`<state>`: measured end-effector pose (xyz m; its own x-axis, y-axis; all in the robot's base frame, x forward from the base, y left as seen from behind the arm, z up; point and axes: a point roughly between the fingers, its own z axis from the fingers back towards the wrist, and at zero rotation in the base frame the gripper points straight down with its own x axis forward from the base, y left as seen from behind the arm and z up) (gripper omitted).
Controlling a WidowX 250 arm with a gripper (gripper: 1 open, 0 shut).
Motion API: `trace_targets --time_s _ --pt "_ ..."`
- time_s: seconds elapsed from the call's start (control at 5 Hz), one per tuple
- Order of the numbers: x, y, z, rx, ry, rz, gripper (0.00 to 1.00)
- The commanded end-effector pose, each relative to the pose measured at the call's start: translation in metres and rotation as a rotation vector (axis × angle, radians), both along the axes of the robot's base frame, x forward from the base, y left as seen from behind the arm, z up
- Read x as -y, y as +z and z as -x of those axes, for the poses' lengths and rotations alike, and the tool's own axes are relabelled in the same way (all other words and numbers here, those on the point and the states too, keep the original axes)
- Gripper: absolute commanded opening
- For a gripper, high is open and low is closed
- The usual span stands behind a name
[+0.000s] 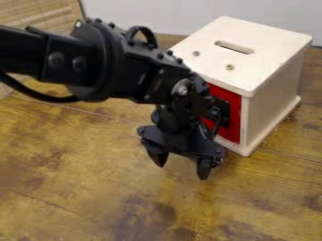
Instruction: Close the drawer
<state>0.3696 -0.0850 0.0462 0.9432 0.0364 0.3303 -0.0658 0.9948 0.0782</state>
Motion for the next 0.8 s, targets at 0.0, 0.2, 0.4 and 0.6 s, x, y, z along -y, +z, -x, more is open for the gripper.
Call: trace_targets --time_s 0.0,0.2,0.4,0.6 --pt "0.0107 0.0272 -0.0094 0.083 -0.029 0.012 1.00" --pt "0.0111 0.0256 -0.0089 0.081 -0.030 0.009 1.00" --pt "0.0114 0.0241 -0.0077 0.080 -0.032 0.006 1.00" --pt "0.0114 0.0225 -0.0059 0.080 -0.033 0.003 1.00"
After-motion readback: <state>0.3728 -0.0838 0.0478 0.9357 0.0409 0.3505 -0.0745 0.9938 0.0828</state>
